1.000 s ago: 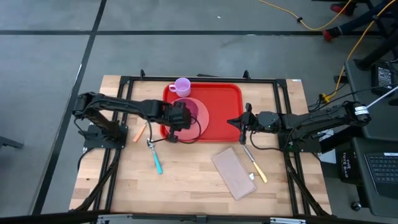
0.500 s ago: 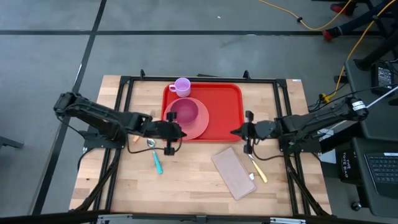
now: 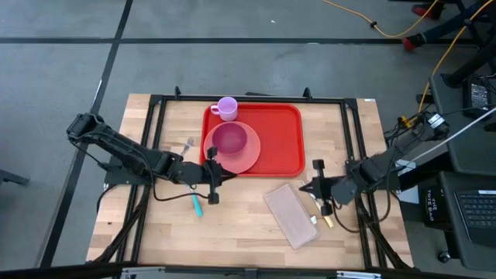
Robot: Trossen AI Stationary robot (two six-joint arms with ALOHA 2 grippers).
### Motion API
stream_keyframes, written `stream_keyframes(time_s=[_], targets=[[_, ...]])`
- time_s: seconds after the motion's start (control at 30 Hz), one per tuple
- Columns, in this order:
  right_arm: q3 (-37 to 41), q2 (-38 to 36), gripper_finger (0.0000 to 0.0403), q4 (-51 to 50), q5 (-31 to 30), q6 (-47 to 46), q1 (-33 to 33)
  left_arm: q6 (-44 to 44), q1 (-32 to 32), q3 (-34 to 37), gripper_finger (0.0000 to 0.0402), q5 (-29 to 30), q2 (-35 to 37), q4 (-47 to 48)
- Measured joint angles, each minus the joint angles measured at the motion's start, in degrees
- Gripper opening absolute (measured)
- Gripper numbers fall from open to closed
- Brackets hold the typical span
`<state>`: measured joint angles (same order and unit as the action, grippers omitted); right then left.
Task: Set up tray
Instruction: Put the brown napkin on the red tray
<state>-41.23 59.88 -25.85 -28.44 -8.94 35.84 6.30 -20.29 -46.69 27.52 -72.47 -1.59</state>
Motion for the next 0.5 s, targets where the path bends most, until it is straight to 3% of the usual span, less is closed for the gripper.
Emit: stream_keyframes(time_s=[0.2, 0.5], targets=[[-1.1, 4.6, 0.0001, -2.9, -0.6, -8.8, 6.7, 1.5, -1.5, 0.0, 0.0003, 0.4, 0.0, -2.7], [-18.4, 21.0, 0.0, -24.4, -1.9, -23.8, 15.0, 1.6, -4.4, 0.0, 0.0005, -1.0, 0.0, -2.9]])
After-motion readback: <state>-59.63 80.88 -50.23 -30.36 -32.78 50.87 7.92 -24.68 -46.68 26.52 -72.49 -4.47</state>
